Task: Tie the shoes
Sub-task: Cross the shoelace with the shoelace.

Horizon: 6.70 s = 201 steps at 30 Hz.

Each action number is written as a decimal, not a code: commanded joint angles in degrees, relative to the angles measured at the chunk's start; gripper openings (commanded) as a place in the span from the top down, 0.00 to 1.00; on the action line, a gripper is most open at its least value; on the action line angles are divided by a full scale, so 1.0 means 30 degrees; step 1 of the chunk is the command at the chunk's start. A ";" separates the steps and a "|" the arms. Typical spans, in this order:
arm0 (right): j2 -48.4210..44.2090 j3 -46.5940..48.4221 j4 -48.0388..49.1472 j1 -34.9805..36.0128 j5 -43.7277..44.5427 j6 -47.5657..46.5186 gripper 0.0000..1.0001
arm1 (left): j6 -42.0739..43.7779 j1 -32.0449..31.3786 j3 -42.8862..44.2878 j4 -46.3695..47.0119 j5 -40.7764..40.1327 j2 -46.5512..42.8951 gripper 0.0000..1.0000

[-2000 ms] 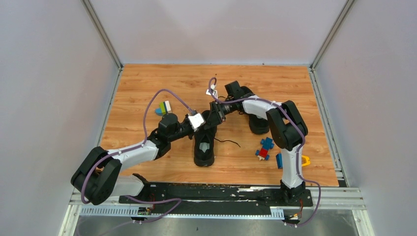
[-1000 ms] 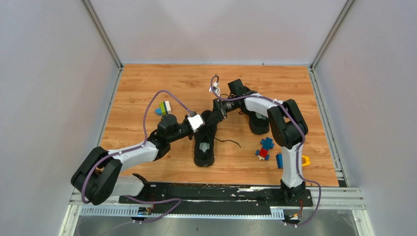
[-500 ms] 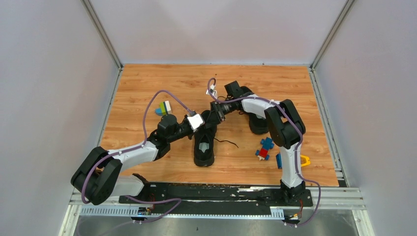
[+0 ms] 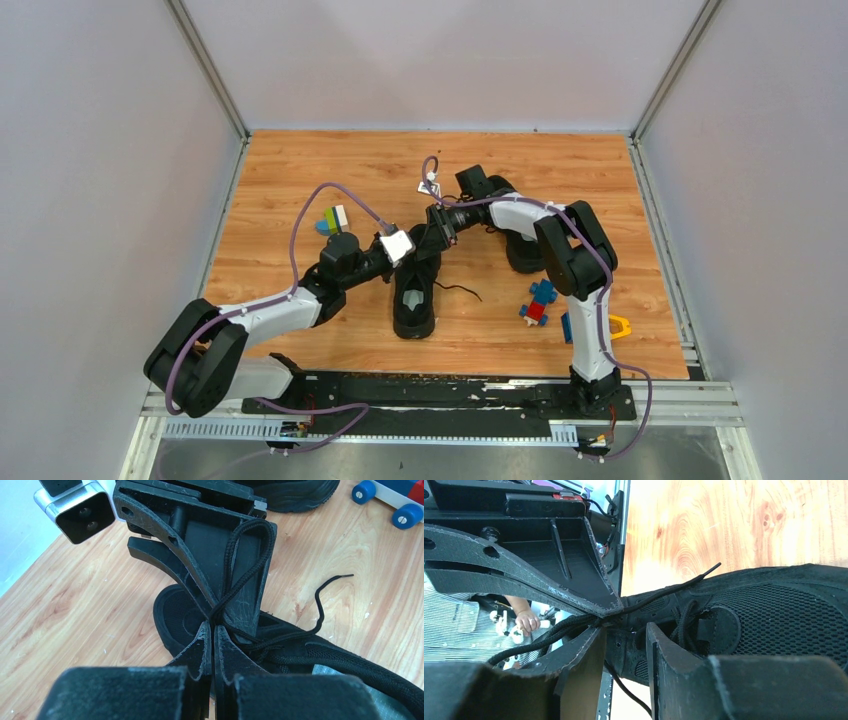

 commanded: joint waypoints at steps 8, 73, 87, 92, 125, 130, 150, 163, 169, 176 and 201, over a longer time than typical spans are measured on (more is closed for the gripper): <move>-0.0084 -0.0140 0.3241 0.0330 -0.0967 0.4474 0.87 | -0.0382 -0.0034 0.0121 0.0316 0.0512 -0.0226 1.00; -0.0303 -0.0268 0.1881 0.0338 -0.0628 0.3183 0.79 | 0.2192 0.0577 0.2246 -0.4793 0.1747 -0.0686 0.67; 0.0582 0.0065 0.1852 0.0662 -0.2925 0.3708 0.80 | 0.2786 0.0566 0.2096 -0.4082 0.1165 -0.0361 0.72; 0.0808 0.0253 0.1880 0.0662 -0.2753 0.4068 0.81 | 0.2176 0.0571 0.1995 -0.3856 0.1682 -0.0447 0.73; -0.1511 -0.1175 0.0714 -0.0850 0.1103 0.2647 0.96 | 0.2580 0.3993 0.6917 -1.3093 0.7738 -0.0614 0.48; -0.2333 -0.1020 -0.1443 -0.0978 0.2201 0.0657 0.96 | 0.6511 0.4336 0.7458 -1.4721 0.9825 0.0497 0.46; -0.0706 0.0775 -0.2505 -0.0798 0.1423 0.1160 0.96 | 2.4634 0.5328 1.4519 -2.7777 1.2986 0.4880 0.56; -0.0853 0.0066 -0.2683 -0.0817 0.1544 0.1331 1.00 | 2.1561 0.2321 1.3616 -2.4188 1.0767 0.3486 0.54; -0.0660 0.0040 -0.2694 -0.0831 0.1464 0.1419 1.00 | 2.3978 0.1628 1.4200 -2.6332 1.1125 0.3817 0.53; -0.0578 0.0332 -0.2821 -0.0831 0.1484 0.1454 1.00 | 2.3640 -0.0768 1.3325 -2.5239 0.8801 0.3541 0.51; -0.1341 -0.0264 -0.3147 -0.0853 0.1889 0.0884 1.00 | 2.2883 -0.3074 1.4594 -2.5450 0.4092 0.5247 0.86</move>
